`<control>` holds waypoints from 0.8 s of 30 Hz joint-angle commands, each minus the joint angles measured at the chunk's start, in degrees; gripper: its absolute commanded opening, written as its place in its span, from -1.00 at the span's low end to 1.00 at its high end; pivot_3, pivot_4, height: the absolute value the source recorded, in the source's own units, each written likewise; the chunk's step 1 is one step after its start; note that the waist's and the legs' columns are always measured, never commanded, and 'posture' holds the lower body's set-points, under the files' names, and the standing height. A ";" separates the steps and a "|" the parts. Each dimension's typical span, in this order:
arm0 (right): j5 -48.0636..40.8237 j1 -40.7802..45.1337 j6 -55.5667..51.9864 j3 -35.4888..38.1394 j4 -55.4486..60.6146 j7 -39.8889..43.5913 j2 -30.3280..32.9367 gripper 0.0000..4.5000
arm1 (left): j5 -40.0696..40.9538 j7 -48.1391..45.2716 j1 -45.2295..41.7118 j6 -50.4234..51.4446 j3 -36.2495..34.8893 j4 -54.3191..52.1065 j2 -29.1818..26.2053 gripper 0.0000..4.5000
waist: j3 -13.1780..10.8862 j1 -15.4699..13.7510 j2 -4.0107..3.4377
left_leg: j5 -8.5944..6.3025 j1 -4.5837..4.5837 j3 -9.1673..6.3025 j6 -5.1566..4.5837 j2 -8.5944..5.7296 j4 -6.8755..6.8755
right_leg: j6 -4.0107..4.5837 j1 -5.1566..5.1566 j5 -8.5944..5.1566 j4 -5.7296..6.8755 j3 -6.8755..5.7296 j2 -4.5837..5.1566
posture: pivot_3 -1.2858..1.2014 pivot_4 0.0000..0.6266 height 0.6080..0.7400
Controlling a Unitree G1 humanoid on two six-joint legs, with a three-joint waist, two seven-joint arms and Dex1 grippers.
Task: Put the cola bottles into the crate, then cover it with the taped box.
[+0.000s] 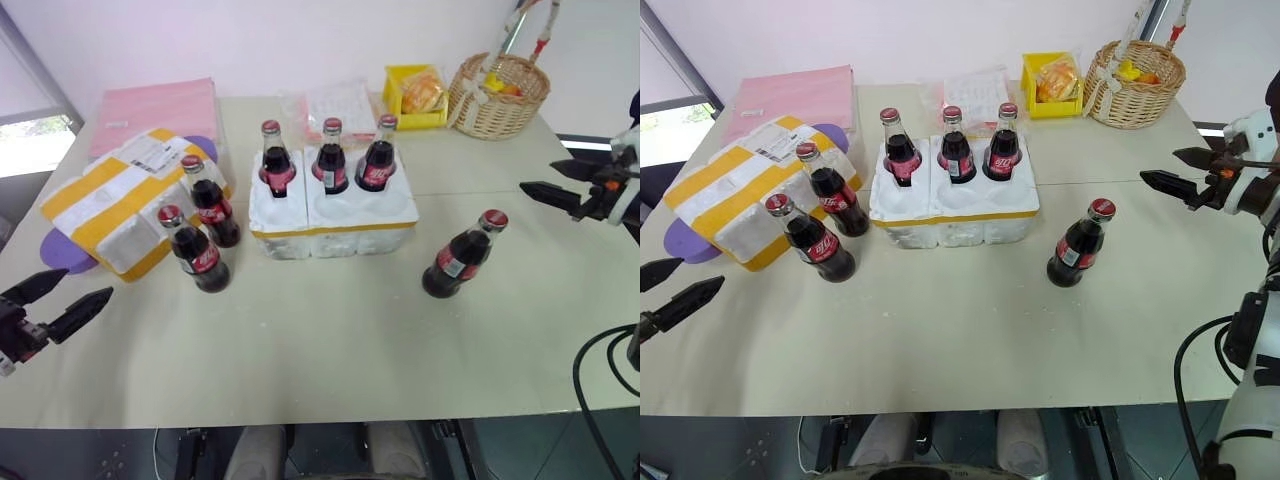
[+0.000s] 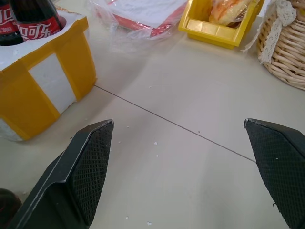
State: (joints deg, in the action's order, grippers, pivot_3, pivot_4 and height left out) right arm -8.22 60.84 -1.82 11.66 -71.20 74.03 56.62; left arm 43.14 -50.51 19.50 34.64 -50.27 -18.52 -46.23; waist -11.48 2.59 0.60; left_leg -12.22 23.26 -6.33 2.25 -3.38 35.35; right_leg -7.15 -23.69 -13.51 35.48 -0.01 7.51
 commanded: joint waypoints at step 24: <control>-40.50 6.28 -41.12 -14.64 54.60 18.47 10.89 1.00 | -7.81 -8.90 -13.50 -6.73 20.55 6.28 -6.45 0.97 | -0.13 -0.32 -0.23 | 0.02 0.15 0.11 0.04 0.16 0.07 | -0.01 -0.51 0.02 0.52 0.16 -0.17 | 0.03 -0.52 0.97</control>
State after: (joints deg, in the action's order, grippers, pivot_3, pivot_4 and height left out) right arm -45.75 66.26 -41.76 -5.33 -19.43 92.39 66.15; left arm 36.26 -59.55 6.83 29.50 -30.22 -12.70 -52.84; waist -11.60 2.27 0.37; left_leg -12.20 23.41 -6.21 2.29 -3.22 35.45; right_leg -7.16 -24.21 -13.48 36.01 0.16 7.33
